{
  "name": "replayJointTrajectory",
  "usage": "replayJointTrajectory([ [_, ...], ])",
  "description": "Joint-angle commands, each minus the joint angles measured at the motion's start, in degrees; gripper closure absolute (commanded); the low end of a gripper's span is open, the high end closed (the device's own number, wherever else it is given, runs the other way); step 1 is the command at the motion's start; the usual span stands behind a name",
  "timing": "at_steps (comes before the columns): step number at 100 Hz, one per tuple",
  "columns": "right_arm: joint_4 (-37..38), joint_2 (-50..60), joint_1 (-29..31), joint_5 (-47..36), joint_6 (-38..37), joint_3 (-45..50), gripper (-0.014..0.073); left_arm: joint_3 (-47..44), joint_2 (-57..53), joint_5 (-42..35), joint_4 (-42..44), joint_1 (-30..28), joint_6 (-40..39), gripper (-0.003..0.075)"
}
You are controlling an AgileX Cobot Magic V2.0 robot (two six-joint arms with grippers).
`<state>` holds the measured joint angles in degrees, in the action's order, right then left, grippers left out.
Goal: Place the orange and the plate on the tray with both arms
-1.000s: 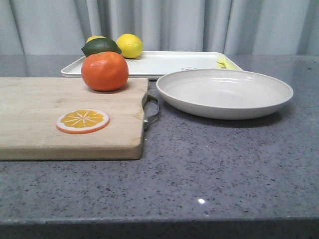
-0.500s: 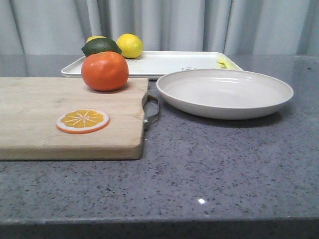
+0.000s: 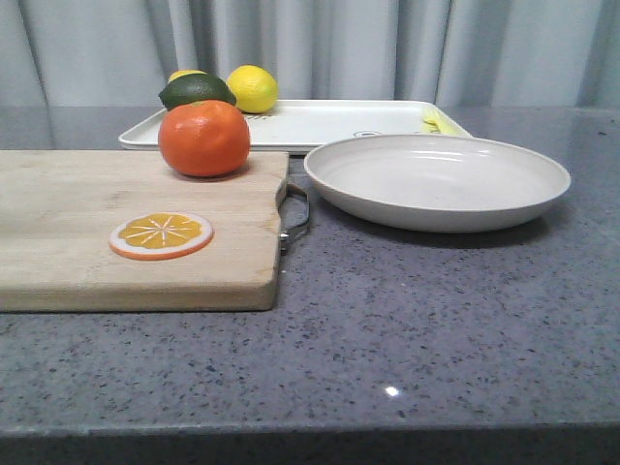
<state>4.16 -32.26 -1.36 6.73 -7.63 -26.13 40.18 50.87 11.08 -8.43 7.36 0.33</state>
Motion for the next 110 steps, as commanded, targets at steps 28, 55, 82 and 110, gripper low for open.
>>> replayJointTrajectory([
  [28,0.7,-0.5,0.0,-5.0,0.2,-2.0,0.066,19.5,18.0,8.5,-3.4,11.3,-0.3,0.0121],
  [55,0.7,-0.5,0.0,-5.0,0.2,-2.0,0.066,32.5,31.0,16.5,-6.2,16.7,0.0,0.0121],
  [82,0.7,-0.5,0.0,-5.0,0.2,-2.0,0.066,42.7,41.4,24.1,-7.5,18.4,0.0,0.0121],
  [110,0.7,-0.5,0.0,-5.0,0.2,-2.0,0.066,45.2,45.8,27.6,-7.9,18.4,0.0,0.0121],
])
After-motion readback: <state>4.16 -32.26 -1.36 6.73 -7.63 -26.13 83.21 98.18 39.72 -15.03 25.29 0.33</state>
